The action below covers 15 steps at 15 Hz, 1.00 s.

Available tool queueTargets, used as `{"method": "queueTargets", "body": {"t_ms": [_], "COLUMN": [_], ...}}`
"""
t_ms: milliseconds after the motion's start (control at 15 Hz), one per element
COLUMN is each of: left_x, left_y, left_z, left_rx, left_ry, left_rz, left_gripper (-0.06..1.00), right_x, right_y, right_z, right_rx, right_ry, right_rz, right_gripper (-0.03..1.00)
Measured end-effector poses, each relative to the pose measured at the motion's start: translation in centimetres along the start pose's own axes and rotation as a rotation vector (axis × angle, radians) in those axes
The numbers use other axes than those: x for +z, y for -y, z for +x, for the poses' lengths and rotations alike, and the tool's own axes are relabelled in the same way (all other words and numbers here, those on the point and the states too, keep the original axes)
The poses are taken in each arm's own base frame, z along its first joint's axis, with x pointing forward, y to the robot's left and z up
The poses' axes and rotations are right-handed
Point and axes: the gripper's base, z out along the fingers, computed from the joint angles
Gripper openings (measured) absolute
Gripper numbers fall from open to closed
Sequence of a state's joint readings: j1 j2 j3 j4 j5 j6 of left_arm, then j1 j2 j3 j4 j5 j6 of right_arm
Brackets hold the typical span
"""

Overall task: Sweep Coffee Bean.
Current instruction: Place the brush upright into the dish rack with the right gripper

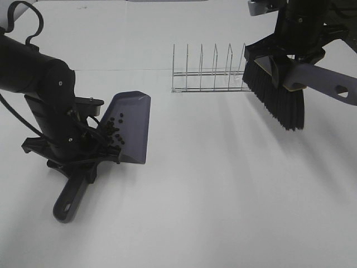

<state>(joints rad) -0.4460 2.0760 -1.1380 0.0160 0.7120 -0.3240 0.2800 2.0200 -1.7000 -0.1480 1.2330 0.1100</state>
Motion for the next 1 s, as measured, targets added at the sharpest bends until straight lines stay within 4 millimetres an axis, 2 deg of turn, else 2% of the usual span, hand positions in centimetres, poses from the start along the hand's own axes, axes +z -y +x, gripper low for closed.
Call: {"method": "queueTargets", "body": {"t_ms": [467,1000], "left_x": [0.0,0.0], "left_y": [0.0,0.0], "left_z": [0.0,0.0], "left_rx": [0.004,0.005], "left_ry": [0.001,0.002], "left_rz": [-0.002,-0.003], "left_gripper": [0.35,0.35], "right_x": [3.3,4.3], "right_y": [0.0,0.1], "right_z": [-0.9,-2.2], "right_rx": [0.003,0.005], "right_ry": [-0.02,0.071], "right_rz": [0.058,0.085], "right_gripper": [0.32,0.32]}}
